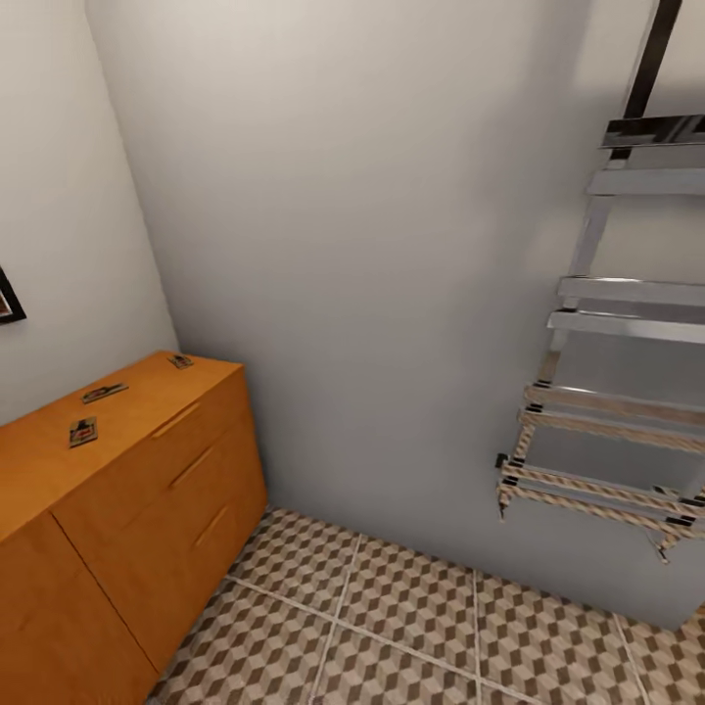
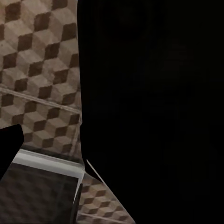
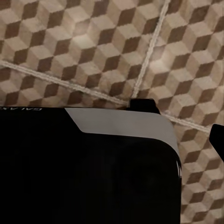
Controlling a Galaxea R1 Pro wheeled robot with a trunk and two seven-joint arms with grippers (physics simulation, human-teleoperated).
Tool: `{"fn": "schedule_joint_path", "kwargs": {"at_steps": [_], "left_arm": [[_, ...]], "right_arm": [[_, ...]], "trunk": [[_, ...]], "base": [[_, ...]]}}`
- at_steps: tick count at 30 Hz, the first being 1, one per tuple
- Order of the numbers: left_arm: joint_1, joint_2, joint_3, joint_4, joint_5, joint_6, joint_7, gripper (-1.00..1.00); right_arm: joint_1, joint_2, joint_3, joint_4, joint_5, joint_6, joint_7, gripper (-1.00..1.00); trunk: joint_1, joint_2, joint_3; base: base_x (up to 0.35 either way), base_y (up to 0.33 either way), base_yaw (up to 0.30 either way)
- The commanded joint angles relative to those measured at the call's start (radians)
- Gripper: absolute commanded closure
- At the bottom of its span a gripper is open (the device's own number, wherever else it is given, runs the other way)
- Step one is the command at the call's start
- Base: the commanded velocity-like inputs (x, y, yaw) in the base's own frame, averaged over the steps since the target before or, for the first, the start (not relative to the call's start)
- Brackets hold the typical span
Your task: Take the four mousetraps from the cabinet in the bathroom and place them on the bathroom floor. Make sure all four end up on the same floor surface, and ensure that at least two of them are either under or directly next to the same bathroom sink.
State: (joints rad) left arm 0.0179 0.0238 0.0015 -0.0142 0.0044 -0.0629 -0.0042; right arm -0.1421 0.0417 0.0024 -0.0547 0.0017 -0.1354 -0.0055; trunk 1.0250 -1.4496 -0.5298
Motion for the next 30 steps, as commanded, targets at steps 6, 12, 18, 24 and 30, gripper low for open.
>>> {"fn": "schedule_joint_path", "kwargs": {"at_steps": [6, 12, 18, 24, 30], "left_arm": [[0.001, 0.004, 0.001, -0.01, 0.001, -0.002, 0.0, -1.0], [0.001, 0.004, 0.003, -0.029, 0.002, -0.002, 0.0, -1.0], [0.001, 0.006, 0.003, -0.035, 0.002, -0.002, 0.0, -1.0], [0.001, 0.004, 0.003, -0.035, 0.002, -0.002, 0.001, -1.0], [0.001, 0.003, 0.002, -0.035, 0.002, -0.002, 0.001, -1.0]], "right_arm": [[-0.001, 0.004, 0.001, 0.002, 0.0, -0.003, -0.001, -1.0], [-0.001, 0.005, 0.001, 0.011, 0.0, -0.003, -0.001, -1.0], [-0.001, 0.007, 0.002, 0.022, 0.0, -0.003, -0.001, -1.0], [-0.001, 0.006, 0.002, 0.03, 0.0, -0.003, -0.001, -1.0], [-0.001, 0.007, 0.002, 0.033, 0.0, -0.003, -0.001, -1.0]], "trunk": [[0.0, 0.0, -0.007], [0.0, 0.0, -0.013], [0.0, 0.0, -0.019], [0.0, 0.0, -0.026], [0.0, 0.0, -0.033]], "base": [[0.002, -0.005, 0.246], [0.0, -0.001, 0.242], [0.0, 0.0, 0.238], [0.0, 0.0, 0.231], [0.0, 0.0, 0.205]]}}
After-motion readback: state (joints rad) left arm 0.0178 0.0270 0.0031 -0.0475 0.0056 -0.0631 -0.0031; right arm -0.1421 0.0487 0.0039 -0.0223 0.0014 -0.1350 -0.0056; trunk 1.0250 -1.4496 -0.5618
